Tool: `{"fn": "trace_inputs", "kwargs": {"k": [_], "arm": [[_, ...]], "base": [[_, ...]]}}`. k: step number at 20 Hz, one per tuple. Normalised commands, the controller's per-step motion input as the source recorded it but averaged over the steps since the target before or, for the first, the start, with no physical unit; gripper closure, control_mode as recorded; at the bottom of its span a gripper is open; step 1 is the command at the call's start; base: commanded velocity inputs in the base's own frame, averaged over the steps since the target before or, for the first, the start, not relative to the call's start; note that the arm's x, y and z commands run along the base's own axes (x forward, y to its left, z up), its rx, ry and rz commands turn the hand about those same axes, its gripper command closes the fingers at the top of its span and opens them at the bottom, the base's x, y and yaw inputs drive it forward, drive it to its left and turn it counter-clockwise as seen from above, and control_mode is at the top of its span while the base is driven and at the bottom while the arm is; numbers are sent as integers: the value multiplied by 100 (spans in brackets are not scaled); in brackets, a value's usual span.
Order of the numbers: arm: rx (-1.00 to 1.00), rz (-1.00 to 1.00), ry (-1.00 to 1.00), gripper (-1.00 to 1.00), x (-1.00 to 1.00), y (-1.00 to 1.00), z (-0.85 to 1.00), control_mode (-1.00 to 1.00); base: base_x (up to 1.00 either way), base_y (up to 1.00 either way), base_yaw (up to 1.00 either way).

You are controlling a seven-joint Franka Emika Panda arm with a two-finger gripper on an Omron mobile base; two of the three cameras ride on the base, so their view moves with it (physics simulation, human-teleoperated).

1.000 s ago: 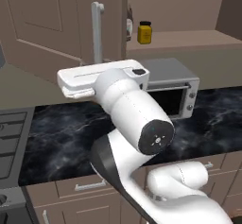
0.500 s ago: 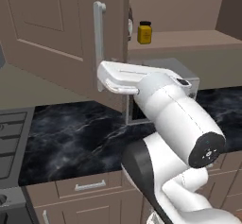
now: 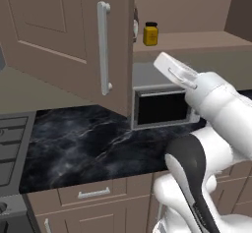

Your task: The dining table condiment station is running low on syrup bottle. Refill the condiment station by opening the cabinet and taking the syrup bottle from the cabinet and placing it on the dining table.

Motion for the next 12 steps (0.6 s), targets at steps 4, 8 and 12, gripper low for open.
{"fn": "trace_inputs", "kwargs": {"k": [4, 8, 12], "arm": [[17, 41, 9, -100, 97, 9, -47, -100], [10, 50, 14, -100, 100, 19, -41, -100], [9, 52, 10, -100, 84, 33, -39, -100]], "base": [[0, 0, 0], [0, 0, 0], [0, 0, 0]]}}
